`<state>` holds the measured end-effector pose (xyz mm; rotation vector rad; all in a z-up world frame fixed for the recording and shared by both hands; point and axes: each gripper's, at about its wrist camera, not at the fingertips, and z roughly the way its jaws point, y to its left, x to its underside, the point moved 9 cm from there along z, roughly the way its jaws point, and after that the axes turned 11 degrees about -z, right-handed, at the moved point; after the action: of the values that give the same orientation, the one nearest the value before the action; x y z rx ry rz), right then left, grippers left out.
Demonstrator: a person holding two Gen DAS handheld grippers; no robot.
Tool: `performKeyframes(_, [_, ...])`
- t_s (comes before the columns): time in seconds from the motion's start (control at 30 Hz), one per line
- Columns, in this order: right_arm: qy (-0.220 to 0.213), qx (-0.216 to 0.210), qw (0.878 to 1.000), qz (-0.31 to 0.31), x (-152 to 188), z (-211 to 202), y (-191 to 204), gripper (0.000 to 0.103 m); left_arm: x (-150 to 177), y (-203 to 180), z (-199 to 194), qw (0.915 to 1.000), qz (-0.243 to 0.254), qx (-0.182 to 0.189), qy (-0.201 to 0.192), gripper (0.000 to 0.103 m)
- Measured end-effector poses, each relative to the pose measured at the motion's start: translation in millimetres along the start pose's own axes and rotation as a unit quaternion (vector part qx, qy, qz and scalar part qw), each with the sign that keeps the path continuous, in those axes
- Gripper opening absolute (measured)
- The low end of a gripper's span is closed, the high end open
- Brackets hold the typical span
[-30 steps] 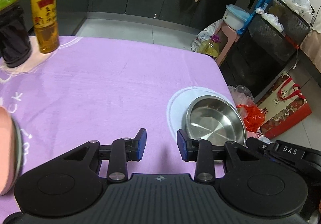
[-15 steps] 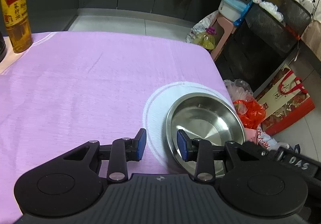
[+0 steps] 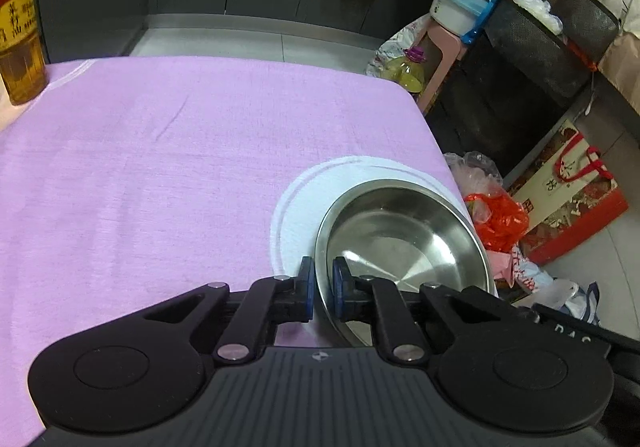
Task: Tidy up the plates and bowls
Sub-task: 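Close both grippers on the steel bowl's rim and lift it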
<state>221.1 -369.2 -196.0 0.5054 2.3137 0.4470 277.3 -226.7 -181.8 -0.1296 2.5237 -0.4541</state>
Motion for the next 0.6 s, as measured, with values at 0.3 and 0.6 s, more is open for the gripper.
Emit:
performKeyframes(0.3, [-0.002,-0.025,0.999,-0.041,5,-11,20,0.006,0,21,-30,0.9997,-0.021,-0.013,-0.006,0.01])
performKeyframes(0.6, [0.014,-0.09,0.992,-0.083,18,-31,70,0.007,2,64,-90,0.9979,-0.04,-0.047,-0.019,0.011])
